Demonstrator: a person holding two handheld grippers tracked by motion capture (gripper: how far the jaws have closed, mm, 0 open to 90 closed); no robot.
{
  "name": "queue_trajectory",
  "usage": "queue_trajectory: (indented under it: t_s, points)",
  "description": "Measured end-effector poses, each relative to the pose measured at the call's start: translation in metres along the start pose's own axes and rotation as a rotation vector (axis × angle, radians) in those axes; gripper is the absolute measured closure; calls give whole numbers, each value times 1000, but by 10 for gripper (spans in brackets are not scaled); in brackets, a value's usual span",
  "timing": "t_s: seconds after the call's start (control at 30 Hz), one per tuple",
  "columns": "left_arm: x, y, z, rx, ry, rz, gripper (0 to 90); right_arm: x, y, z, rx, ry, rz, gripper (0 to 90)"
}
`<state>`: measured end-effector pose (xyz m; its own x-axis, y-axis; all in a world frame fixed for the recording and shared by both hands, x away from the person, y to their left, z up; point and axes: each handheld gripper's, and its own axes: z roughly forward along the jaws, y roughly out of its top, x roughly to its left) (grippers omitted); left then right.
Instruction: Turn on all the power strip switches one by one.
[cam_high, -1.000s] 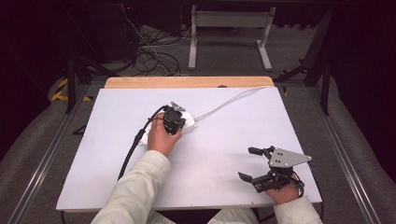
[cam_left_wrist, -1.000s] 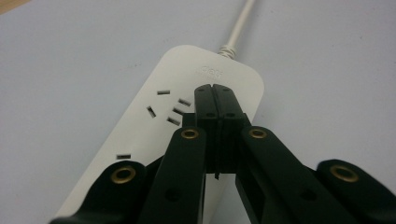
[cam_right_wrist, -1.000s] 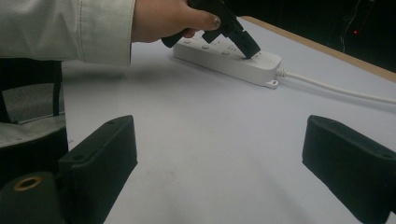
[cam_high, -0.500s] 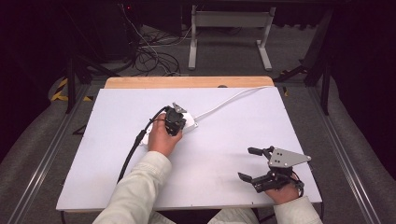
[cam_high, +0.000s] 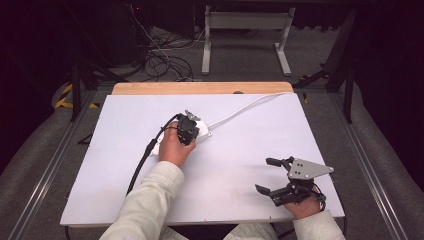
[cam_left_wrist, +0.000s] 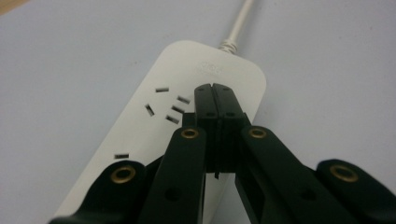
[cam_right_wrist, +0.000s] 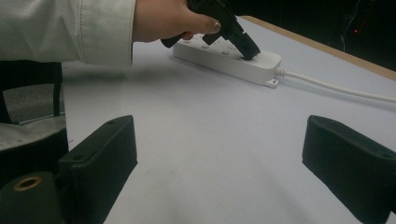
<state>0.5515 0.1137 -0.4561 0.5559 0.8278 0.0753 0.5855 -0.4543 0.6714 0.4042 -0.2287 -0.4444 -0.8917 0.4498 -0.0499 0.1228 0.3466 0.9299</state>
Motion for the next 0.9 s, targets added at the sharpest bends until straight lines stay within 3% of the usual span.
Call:
queue_trajectory:
  t_s: [0.27,0.43,0.63,0.7,0.9]
  points:
    - [-2,-1,-16,6,-12,14,899,-1,0,0,-1,-3,3,103]
    - [8,-1,-37,-65,-76,-51,898,0,0,1,2,-4,-1,103]
    - [2,0,-59,-117,-97,-23,892,2,0,0,1,-9,-5,103]
    - [0,0,-66,-136,-109,-19,832,1,0,0,4,-10,-4,103]
    - [-4,-1,-82,-174,-131,-11,786,1,0,0,3,-10,-2,103]
